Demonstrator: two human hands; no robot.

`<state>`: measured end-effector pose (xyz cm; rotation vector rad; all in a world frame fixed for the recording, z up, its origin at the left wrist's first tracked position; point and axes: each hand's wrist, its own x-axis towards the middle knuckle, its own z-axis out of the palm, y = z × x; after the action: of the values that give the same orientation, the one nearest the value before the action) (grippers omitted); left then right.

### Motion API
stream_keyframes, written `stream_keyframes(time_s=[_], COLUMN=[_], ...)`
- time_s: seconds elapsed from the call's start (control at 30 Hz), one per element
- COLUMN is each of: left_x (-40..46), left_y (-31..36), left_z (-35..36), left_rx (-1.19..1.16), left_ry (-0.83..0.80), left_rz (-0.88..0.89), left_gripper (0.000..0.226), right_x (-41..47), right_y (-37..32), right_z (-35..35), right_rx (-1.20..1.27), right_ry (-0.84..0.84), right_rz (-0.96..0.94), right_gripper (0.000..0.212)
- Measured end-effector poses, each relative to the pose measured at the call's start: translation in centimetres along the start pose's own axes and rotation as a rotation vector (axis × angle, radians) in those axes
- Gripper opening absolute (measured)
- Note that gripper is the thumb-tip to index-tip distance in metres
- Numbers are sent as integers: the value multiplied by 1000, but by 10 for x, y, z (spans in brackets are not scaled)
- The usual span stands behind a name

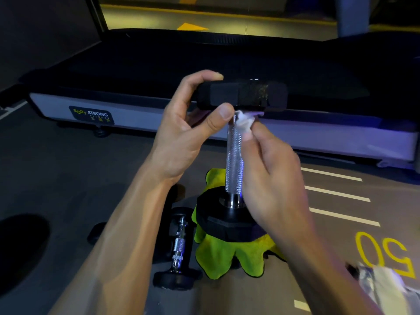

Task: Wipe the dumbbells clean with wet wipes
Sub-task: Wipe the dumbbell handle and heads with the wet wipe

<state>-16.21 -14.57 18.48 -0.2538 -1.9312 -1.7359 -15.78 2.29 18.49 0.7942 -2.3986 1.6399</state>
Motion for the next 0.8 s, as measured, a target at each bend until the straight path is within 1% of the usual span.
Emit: stream_keyframes(time_s=[0.07,0.13,0.2,0.23,0.27,0.33,0.4,0.43,0.5,0.57,0.6,0.67,0.73,0.8], left_x=[-2,-4,-5,-5,-5,-5,-7,-7,-9,-10,-11,-11,-9,-6], left_y=[1,3,4,5,6,9,11,12,16,19,21,23,26,28], left_z=[0,-1,-1,-1,0,2,5,6,9,14,17,26,38,48], left_rx=[-3,1,8,13,16,27,32,31,29,39,55,107,177,248], left_ry=[7,23,27,26,22,18,22,27,35,35,40,62,93,116], left_rz=[3,3,-4,-9,-13,-15,-16,-13,-2,5,8,10,21,26], left_gripper=[40,38,38,39,41,43,44,43,43,43,44,46,47,48], right_x=[4,0,-1,1,3,6,0,-5,-11,-8,-5,1,6,13], right_y=[2,14,18,18,16,11,8,7,8,9,10,14,22,28], right_z=[10,15,13,11,8,6,8,8,9,7,5,4,3,-2], right_rx=[-108,-175,-154,-130,-100,-46,-29,-14,107,334,423,455,461,486], right_ry=[43,-11,-33,-10,21,84,104,105,141,248,294,332,353,360], right_rz=[43,132,176,156,133,82,56,52,112,250,284,270,257,273], right_gripper=[29,38,45,45,43,30,21,20,32,46,46,37,22,14])
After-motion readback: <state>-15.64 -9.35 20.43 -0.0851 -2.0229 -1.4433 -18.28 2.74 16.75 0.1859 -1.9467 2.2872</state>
